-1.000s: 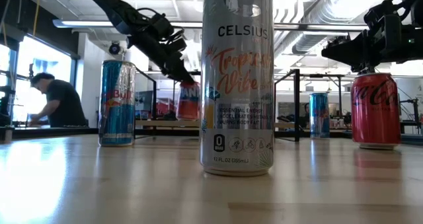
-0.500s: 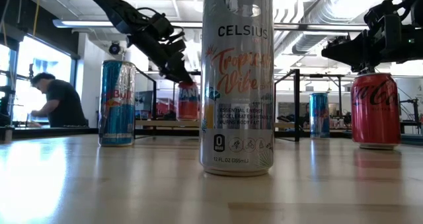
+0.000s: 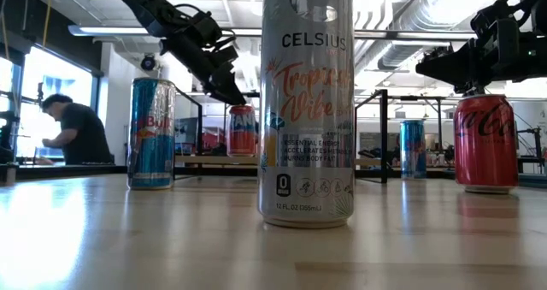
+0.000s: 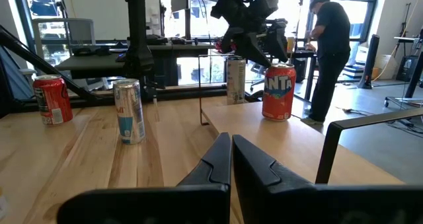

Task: Place canned beverage on shelf
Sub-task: Put the top red soda can on the shelf

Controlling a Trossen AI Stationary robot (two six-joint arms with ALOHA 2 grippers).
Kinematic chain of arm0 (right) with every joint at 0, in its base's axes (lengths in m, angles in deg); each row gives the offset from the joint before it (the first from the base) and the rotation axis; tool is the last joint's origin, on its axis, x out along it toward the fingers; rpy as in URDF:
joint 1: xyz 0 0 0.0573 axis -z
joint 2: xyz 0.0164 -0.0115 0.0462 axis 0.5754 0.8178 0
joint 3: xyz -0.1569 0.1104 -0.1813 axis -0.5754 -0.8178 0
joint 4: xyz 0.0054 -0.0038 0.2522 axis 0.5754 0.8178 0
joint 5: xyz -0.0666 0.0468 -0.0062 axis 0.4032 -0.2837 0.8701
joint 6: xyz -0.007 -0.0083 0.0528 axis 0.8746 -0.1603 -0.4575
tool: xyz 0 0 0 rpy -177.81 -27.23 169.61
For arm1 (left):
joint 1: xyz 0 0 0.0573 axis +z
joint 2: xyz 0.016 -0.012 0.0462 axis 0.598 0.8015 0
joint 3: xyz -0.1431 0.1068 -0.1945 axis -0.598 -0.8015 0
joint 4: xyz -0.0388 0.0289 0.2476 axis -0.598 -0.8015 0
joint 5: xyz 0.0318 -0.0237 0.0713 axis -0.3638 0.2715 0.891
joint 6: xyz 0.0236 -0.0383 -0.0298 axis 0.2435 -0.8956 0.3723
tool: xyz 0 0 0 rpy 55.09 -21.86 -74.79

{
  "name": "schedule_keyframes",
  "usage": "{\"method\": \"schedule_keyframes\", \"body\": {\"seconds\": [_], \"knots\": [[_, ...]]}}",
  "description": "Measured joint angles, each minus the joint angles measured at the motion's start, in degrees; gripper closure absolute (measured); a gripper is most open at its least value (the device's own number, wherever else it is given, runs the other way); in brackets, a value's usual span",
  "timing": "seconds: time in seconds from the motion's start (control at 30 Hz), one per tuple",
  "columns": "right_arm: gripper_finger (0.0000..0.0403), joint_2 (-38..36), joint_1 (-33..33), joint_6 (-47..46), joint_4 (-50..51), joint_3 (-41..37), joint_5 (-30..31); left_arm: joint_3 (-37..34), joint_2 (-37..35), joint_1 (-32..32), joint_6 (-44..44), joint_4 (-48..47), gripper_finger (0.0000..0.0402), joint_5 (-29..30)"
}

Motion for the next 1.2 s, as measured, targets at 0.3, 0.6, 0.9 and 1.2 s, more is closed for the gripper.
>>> {"method": "schedule_keyframes", "body": {"seconds": [0.3,0.6,0.9,1.2], "knots": [[0.0403,0.0,0.0,-0.02,-0.01,-0.02,0.0,0.0,0.0,0.01,0.96,-0.47,0.0122,0.03],[0.0403,0.0,0.02,0.0,-0.01,-0.02,0.0,-0.04,-0.02,-0.13,-1.64,-0.48,0.0113,7.41],[0.0403,-0.02,0.0,0.0,0.01,0.0,0.0,-0.04,-1.49,-0.78,0.09,-1.27,0.0112,8.04],[0.0403,0.0,0.01,0.0,0.01,0.0,0.0,-0.09,-6.21,-3.1,0.52,-3.28,0.0114,7.9]]}}
